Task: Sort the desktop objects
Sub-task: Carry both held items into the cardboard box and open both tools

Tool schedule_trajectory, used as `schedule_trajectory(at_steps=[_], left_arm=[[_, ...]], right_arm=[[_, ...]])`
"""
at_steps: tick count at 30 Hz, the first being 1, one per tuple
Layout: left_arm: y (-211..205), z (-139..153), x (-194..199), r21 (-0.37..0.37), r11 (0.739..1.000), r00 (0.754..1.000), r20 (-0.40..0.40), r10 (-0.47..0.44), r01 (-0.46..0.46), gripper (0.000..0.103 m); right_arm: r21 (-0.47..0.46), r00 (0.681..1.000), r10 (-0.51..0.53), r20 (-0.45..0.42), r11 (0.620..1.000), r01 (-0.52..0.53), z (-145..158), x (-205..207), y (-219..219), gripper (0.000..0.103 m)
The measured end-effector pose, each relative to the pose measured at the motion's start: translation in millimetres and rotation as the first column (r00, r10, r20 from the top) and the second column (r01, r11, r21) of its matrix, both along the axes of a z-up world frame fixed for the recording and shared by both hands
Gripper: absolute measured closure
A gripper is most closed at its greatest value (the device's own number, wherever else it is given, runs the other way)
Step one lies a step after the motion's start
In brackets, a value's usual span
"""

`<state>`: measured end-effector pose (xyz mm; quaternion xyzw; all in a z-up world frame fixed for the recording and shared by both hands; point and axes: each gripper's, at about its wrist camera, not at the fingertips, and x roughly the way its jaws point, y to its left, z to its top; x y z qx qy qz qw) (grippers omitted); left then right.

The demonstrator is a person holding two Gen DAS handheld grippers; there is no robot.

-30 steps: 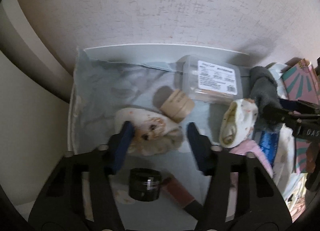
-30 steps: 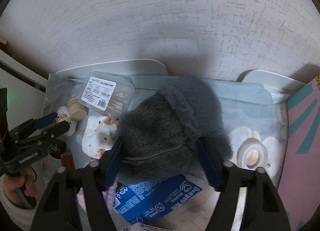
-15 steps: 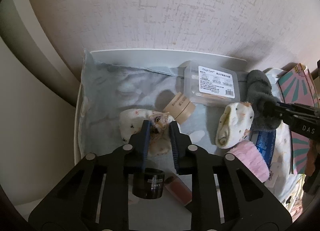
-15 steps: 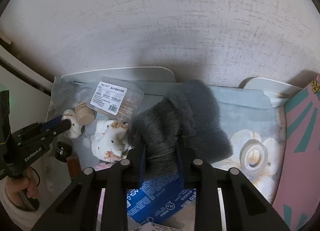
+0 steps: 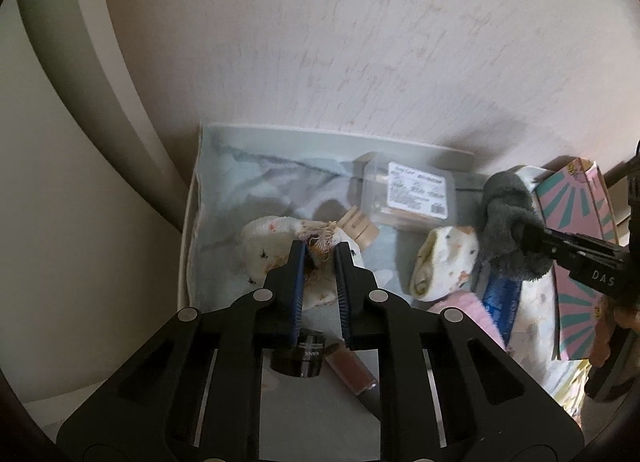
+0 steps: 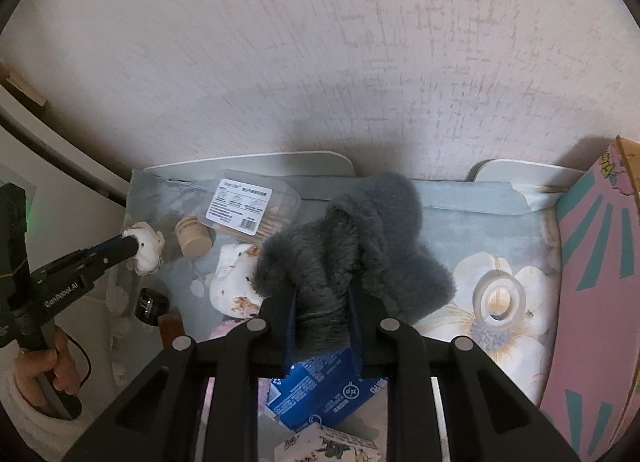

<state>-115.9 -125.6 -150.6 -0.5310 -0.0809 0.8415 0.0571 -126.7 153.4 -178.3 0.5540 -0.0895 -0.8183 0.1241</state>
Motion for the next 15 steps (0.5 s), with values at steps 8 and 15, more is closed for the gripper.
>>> schedule_trajectory(at_steps=[8, 15], left_arm=[[20.5, 46.0, 2.8, 0.001, 1.0, 0.997, -0.068, -0.026, 0.026, 0.09], [45.4, 87.7, 3.5, 0.005, 0.998, 0.988, -0.136, -0.067, 0.068, 0.09]], right_arm=[[0.009, 0.999, 0.004, -0.054, 1.0, -0.004, 35.9, 13.8, 7.1, 0.084], [0.023, 0.989, -0.003, -0.151, 1.0, 0.006, 81.8, 32.3, 29.7, 0.084]])
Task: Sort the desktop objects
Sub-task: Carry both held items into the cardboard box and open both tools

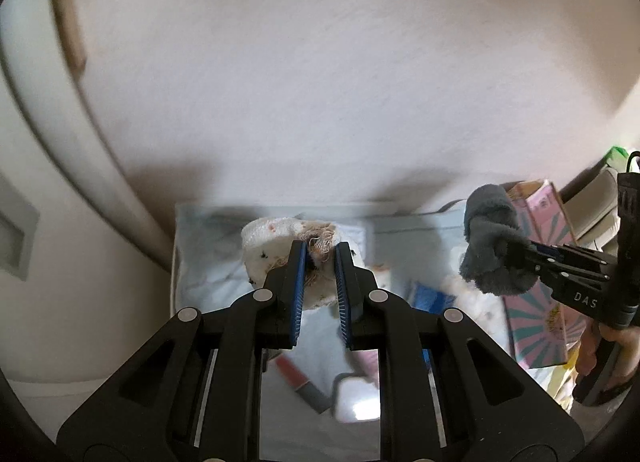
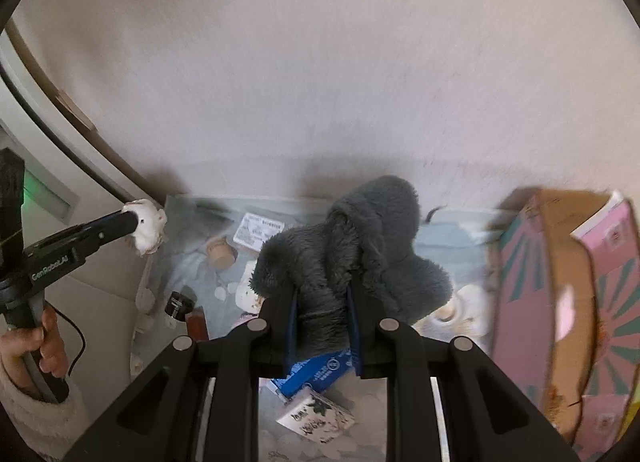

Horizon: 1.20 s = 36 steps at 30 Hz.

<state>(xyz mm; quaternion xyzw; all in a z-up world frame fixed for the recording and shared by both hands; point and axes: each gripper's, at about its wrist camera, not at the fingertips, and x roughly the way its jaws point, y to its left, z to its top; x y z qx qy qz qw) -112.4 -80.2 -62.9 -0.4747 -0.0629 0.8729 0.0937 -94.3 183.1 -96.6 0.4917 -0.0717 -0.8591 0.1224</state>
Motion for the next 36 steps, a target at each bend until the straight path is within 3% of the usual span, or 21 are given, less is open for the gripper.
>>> schedule_trajectory(at_steps=[9, 16, 22, 28, 36], left_arm=[[65.9, 32.0, -5.4, -0.012, 0.993, 0.991, -0.065, -0.115, 0.114, 0.09], [125.5, 46.9, -8.5, 0.011, 0.977, 0.973, -0.088, -0.212, 0.214, 0.09], [184.9, 49.8, -17.3, 0.03, 0.949, 0.947, -0.091, -0.309, 0.313, 0.09], [254.6, 49.0, -18.7, 0.021, 0.907, 0.905, -0.073, -0.418, 0.421, 0.09], [341.1, 26.1, -24.3, 0.006, 0.859, 0.858, -0.036, -0.512, 0.512, 0.09]], right_arm=[[-0.014, 0.996, -0.068, -0.057, 0.998, 0.067, 23.2, 25.1, 41.8, 0.084], [0.026, 0.992, -0.105, -0.068, 0.994, 0.107, 37.0, 49.6, 85.3, 0.084], [0.054, 0.987, -0.152, -0.057, 0.986, 0.155, 36.4, 66.6, 129.5, 0.084], [0.079, 0.984, -0.177, -0.017, 0.981, 0.178, 17.3, 84.0, 168.7, 0.084], [0.069, 0.98, -0.192, 0.048, 0.98, 0.189, -12.1, 98.8, 197.4, 0.084]])
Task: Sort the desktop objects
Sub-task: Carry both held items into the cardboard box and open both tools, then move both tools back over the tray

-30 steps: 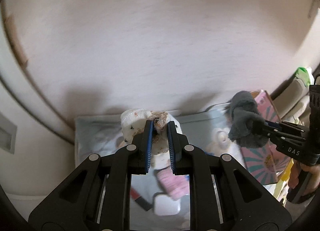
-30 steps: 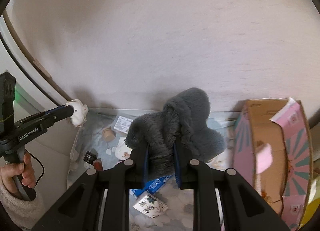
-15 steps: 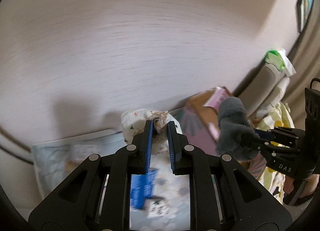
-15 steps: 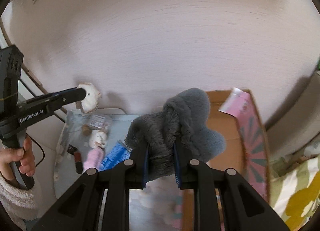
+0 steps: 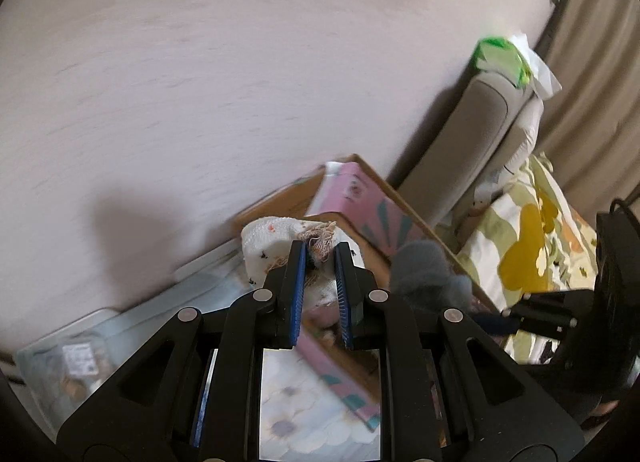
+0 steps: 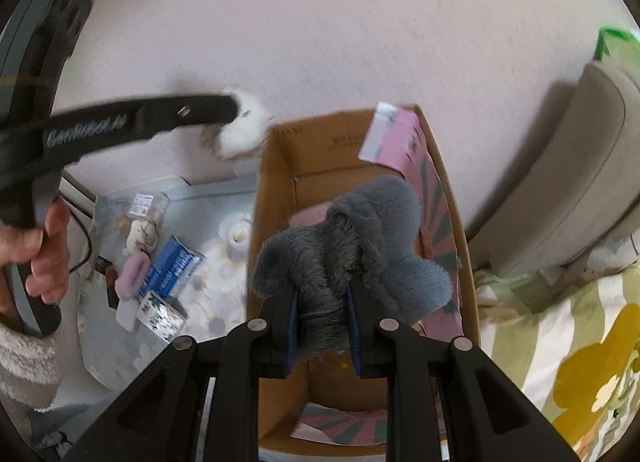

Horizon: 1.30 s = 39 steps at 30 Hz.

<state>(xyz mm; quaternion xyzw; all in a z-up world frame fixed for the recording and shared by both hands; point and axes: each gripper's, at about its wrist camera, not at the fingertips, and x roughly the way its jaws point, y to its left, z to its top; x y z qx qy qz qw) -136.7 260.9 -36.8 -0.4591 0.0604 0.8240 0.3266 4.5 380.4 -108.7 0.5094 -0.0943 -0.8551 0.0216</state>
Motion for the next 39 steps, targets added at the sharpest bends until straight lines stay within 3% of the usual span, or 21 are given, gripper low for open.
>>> schedule_trajectory(at_steps=[7, 13, 16, 18, 20, 21, 22, 23, 24, 32, 39], left_arm=[[50.4, -31.8, -3.1, -0.051, 0.997, 0.998, 0.029, -0.053, 0.055, 0.09], [60.4, -47.5, -1.9, -0.077, 0.995, 0.997, 0.042, -0.06, 0.063, 0.09], [60.9, -51.1, -1.4, -0.078, 0.995, 0.997, 0.052, -0.061, 0.065, 0.089], [60.8, -54.2, -2.1, -0.081, 0.995, 0.996, 0.075, -0.058, 0.064, 0.088], [62.1, -57.8, -1.6, -0.097, 0.994, 0.995, 0.088, -0.047, 0.055, 0.073], [61.5, -58.3, -0.2, -0.111, 0.993, 0.996, 0.079, -0.041, 0.05, 0.062], [61.3, -57.9, 1.1, -0.117, 0.992, 0.997, 0.072, -0.039, 0.047, 0.016], [60.0, -57.5, 2.5, -0.123, 0.992, 0.998, 0.061, -0.033, 0.04, 0.004], [57.4, -55.9, 4.6, -0.117, 0.993, 0.999, 0.041, -0.025, 0.03, 0.0], [35.0, -47.0, 15.6, -0.112, 0.993, 0.999, 0.04, -0.019, 0.023, 0.0], [-15.9, -32.6, 29.9, -0.076, 0.997, 0.999, 0.042, 0.016, -0.012, 0.0]], right_arm=[[-0.049, 0.999, -0.001, 0.037, 0.999, 0.003, -19.4, 1.8, 9.3, 0.084], [-0.056, 0.998, 0.011, 0.067, 0.998, -0.007, -25.8, 4.9, 6.1, 0.084], [-0.032, 0.997, 0.012, 0.077, 0.999, -0.009, -27.8, 4.2, 3.6, 0.074], [-0.004, 0.994, -0.003, 0.108, 1.0, 0.003, -30.7, 3.4, 3.0, 0.058], [0.023, 0.991, -0.021, 0.132, 1.0, 0.018, -33.4, 4.7, 2.7, 0.031], [0.03, 0.991, -0.026, 0.129, 0.999, 0.022, -33.4, 6.3, 2.6, 0.027], [0.035, 0.992, -0.029, 0.124, 0.999, 0.025, -32.7, 8.2, 2.2, 0.026], [0.041, 0.993, -0.037, 0.116, 0.999, 0.032, -31.4, 10.5, 2.5, 0.026], [0.048, 0.993, -0.046, 0.112, 0.998, 0.041, -30.3, 12.5, 2.6, 0.026], [0.074, 0.992, -0.085, 0.09, 0.994, 0.078, -18.6, 22.5, -5.7, 0.025], [0.124, 0.996, -0.066, 0.061, 0.991, 0.058, -0.1, 22.7, -28.9, 0.025]])
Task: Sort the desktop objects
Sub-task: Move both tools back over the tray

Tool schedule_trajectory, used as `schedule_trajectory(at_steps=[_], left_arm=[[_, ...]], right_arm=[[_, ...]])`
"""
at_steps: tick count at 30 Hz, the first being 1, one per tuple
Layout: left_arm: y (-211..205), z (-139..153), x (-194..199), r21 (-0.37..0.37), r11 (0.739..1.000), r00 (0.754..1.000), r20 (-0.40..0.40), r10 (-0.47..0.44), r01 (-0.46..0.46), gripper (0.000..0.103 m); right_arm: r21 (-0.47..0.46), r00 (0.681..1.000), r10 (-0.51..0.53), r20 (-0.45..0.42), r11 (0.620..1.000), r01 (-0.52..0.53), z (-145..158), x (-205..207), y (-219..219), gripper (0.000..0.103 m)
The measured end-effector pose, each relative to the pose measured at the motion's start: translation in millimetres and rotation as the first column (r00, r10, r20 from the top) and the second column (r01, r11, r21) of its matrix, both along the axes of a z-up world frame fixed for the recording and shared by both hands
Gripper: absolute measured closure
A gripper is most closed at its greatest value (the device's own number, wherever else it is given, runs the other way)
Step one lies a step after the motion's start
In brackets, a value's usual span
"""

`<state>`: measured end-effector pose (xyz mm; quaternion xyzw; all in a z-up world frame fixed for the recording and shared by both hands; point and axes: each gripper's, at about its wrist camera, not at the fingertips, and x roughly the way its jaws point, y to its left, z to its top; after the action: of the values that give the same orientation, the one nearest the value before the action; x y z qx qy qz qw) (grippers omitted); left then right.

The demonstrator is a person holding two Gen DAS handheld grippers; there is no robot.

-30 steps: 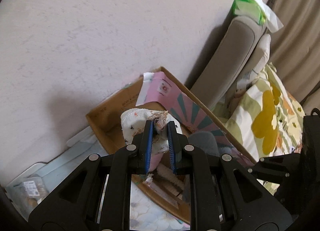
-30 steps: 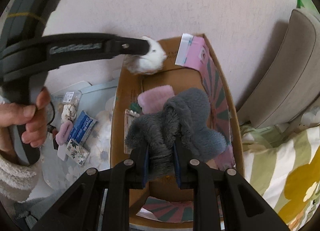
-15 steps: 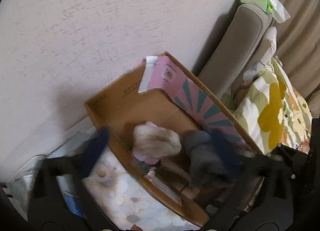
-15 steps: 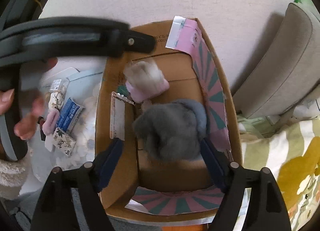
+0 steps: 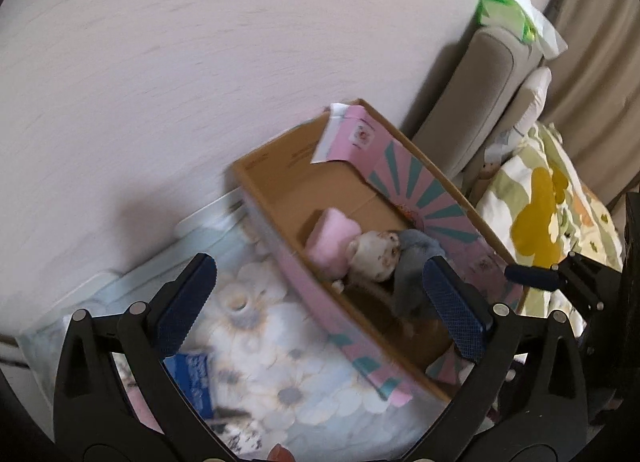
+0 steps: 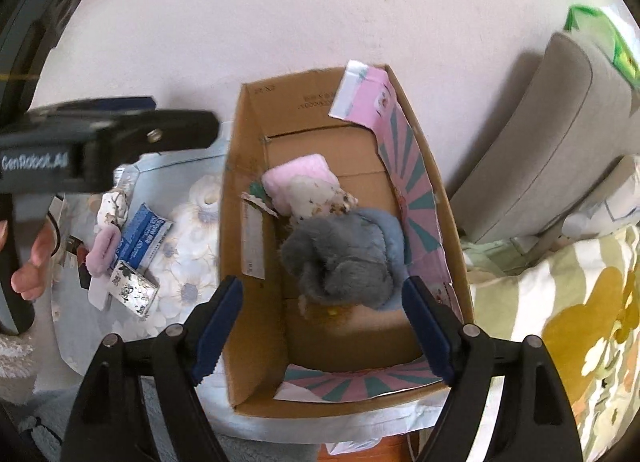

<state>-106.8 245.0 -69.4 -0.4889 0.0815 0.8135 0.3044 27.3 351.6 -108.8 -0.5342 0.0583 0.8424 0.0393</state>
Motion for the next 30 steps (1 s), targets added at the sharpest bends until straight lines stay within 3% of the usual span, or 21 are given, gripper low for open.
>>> schedule_trajectory(at_steps=[7, 13, 21, 30], left_arm=[[-82.4, 17.0, 14.3, 0.044, 0.993, 0.994, -0.031, 0.107, -0.106, 0.0], [-169.5, 24.1, 29.4, 0.067, 0.967, 0.968, -0.045, 0.248, -0.244, 0.0], [-266.8, 18.2, 58.3, 0.041, 0.905, 0.9, -0.091, 0.426, -0.424, 0.0], [-336.5, -23.6, 86.7, 0.005, 0.832, 0.831, -0.02, 0.555, -0.555, 0.0]], right_arm=[[0.018, 0.995, 0.078, -0.067, 0.997, -0.077, 20.9, -4.6, -39.0, 0.025], [-0.02, 0.985, 0.154, -0.084, 0.988, -0.156, 22.9, -22.7, -76.4, 0.025], [-0.036, 0.967, 0.244, -0.073, 0.968, -0.247, 17.2, -40.0, -122.9, 0.025], [-0.049, 0.953, 0.304, -0.017, 0.951, -0.304, 1.0, -60.0, -153.2, 0.025]])
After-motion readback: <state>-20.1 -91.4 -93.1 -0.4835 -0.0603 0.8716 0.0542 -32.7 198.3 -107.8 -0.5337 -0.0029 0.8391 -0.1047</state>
